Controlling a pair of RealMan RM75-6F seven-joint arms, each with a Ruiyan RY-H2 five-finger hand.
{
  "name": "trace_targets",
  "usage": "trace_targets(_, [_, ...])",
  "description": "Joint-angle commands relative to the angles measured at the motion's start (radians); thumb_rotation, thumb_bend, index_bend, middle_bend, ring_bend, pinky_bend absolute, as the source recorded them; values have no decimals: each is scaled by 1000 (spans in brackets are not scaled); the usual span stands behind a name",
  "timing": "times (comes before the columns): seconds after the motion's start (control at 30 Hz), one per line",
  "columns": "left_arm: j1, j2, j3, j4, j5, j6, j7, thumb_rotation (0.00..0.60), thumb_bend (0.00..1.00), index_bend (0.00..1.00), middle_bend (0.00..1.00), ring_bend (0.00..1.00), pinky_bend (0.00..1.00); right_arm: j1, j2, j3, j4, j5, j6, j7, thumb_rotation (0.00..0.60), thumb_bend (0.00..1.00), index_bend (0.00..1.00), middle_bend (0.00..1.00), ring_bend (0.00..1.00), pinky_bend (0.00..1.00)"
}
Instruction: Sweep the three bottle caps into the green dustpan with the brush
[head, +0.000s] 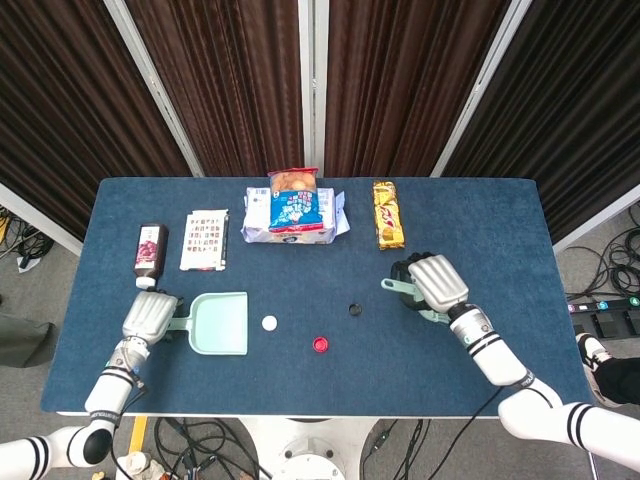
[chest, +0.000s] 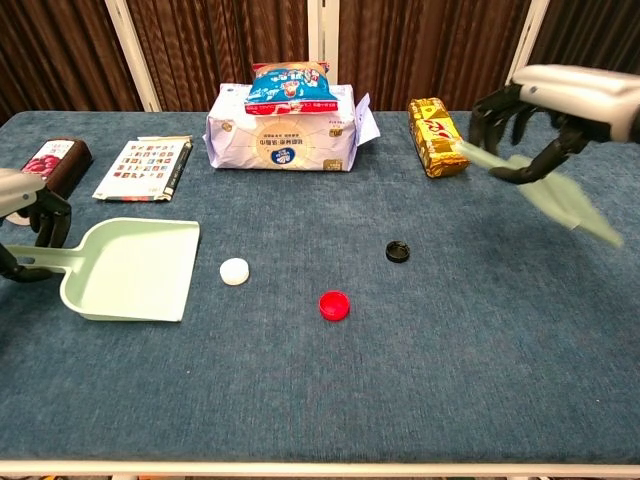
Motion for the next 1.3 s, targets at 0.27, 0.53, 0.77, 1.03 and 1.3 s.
trace_targets(0.27, [-49, 24, 3, -61, -51, -23, 87, 600, 350, 591, 567, 411, 307, 83, -231, -71, 302, -280, 62, 503, 600, 520, 715, 658, 336, 377])
trace_targets(0.53, [-93, 45, 3, -89, -68, -83, 70, 600, 351, 591, 567, 411, 307, 121, -383, -104, 475, -354, 150, 646, 600, 522, 720, 664, 336, 377])
trace_targets(0.77, [-130, 51, 1, -100, -86, -139, 29, 600, 351, 591, 567, 411, 307, 143, -466, -103, 523, -369, 204, 693, 600, 526, 726, 671, 336, 378])
trace_targets(1.03, [-165, 32, 3, -115, -104, -154, 16, 600, 351, 591, 567, 411, 308, 165, -509, -83, 517, -365, 255, 728, 600, 546, 727, 672, 337, 377])
trace_targets(1.3, [-212, 3, -8, -115, -127, -164, 17, 600, 350, 591, 567, 411, 309, 139, -419, -82, 449, -342, 288, 684, 600, 550, 736, 677, 338, 365])
